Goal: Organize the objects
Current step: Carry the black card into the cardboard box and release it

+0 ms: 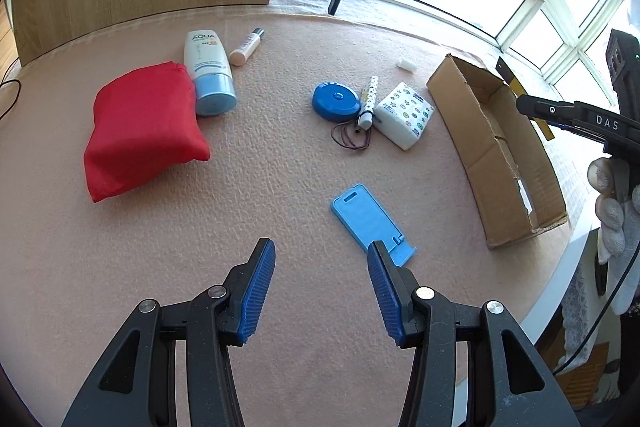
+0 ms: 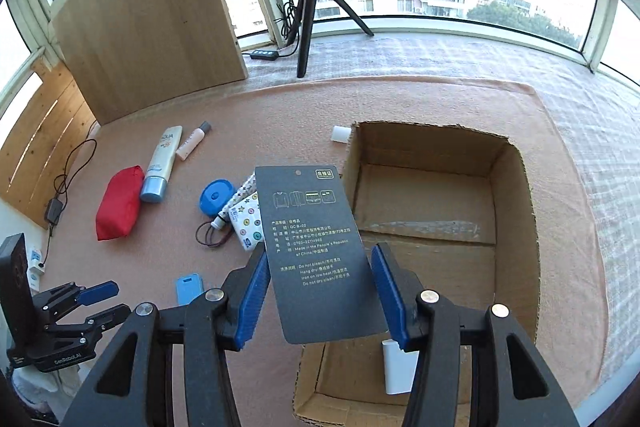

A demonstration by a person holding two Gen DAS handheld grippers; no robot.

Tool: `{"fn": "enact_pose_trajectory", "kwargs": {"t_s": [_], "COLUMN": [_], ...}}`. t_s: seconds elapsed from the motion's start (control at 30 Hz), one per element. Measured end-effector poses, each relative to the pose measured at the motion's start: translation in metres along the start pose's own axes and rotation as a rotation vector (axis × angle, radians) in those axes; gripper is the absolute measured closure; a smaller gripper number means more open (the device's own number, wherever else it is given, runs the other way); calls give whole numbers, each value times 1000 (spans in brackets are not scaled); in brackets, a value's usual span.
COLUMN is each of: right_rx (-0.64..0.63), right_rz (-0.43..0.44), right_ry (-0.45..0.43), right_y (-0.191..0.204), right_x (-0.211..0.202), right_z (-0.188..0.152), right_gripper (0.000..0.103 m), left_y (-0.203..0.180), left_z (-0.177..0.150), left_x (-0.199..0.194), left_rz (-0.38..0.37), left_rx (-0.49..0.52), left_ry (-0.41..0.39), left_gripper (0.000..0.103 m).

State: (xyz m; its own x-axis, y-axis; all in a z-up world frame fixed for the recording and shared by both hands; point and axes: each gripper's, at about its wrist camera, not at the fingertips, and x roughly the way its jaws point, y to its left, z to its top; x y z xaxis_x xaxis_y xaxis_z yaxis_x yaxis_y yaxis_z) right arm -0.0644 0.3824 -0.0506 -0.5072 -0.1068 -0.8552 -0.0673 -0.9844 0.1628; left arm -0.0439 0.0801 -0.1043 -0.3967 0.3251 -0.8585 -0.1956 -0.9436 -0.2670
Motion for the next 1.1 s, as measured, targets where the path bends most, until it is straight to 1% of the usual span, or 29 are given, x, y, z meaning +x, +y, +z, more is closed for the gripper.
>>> {"fn": "enact_pose_trajectory", "kwargs": {"t_s": [0.1,0.2,0.27,0.5,0.6,0.7,0.9,1.0,1.1], "right_rx": [42,57,78,107,110,106,121,132,130], "right_rz": [-29,-74,-72,-107,-99,-111,-86,-59,-34], "right_ry": [8,10,12,11,26,22,3,5,-5], "right_y": [-21,-33,-41,-52,-52,-50,-45,-38,-27], "right_x": [-1,0,0,2,5,5,-2,-6,-13], "right_z": [-9,-16,-18,-21,-22,-22,-23,-24,-27], "right_gripper": [56,56,56,55,54,49,49,49,49], "left_y": [-8,-13,-16,-17,-16,-14,-13,-13,-15], "left_z": [4,6,8,9,9,10,16,25,42], "left_x": [5,7,8,9,9,10,13,18,23], "left_rz": [-6,-8,-10,-2,3,8,10,8,12], "left_rx": [18,32,40,50,49,47,52,52,68], "left_ry": [5,9,11,9,9,9,8,10,0], "left_gripper": [51,51,51,51,51,51,51,51,51]}}
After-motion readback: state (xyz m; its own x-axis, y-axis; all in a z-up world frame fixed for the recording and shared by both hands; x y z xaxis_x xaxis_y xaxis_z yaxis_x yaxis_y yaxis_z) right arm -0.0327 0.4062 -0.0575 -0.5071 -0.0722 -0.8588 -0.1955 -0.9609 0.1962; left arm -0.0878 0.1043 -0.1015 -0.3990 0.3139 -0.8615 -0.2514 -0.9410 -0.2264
